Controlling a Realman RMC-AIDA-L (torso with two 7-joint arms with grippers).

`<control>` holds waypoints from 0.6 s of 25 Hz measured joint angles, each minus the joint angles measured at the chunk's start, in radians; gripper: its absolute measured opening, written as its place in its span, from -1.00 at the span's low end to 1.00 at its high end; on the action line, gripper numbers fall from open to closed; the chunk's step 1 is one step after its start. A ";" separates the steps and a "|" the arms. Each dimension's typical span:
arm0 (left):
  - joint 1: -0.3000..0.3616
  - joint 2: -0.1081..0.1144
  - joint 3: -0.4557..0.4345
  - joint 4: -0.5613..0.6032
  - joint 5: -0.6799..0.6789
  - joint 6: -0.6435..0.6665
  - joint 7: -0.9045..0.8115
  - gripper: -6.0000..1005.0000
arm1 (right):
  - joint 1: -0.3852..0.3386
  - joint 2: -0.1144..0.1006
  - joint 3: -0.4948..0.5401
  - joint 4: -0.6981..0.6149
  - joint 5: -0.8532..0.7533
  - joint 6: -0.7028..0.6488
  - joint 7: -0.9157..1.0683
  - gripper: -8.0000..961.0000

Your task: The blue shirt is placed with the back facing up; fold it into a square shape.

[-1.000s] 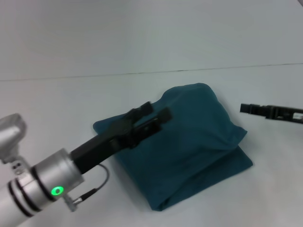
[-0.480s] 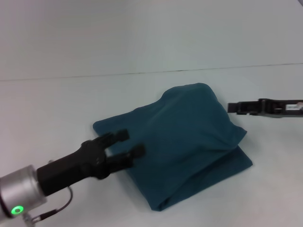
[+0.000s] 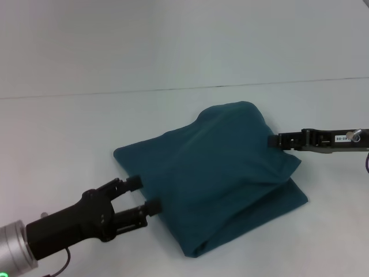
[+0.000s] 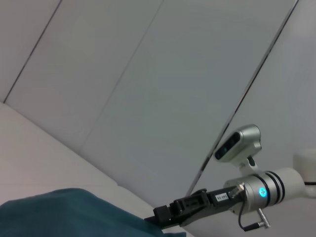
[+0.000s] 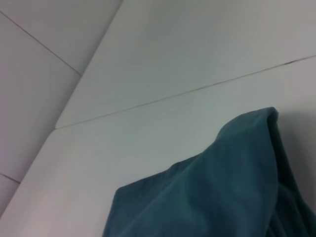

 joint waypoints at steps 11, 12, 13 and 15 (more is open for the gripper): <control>0.006 -0.001 0.016 0.006 0.000 0.000 0.002 0.86 | 0.026 0.017 -0.053 0.021 0.006 0.060 -0.003 -0.16; 0.006 -0.001 0.017 0.006 0.000 -0.001 0.002 0.86 | 0.023 0.019 -0.047 0.016 0.012 0.060 -0.010 -0.21; 0.006 -0.001 0.017 0.005 -0.001 -0.001 0.002 0.86 | 0.019 0.020 -0.040 0.010 0.019 0.060 -0.017 -0.31; 0.007 -0.002 0.017 0.002 -0.004 -0.004 0.002 0.86 | 0.004 0.021 -0.025 0.003 0.049 0.051 -0.050 -0.51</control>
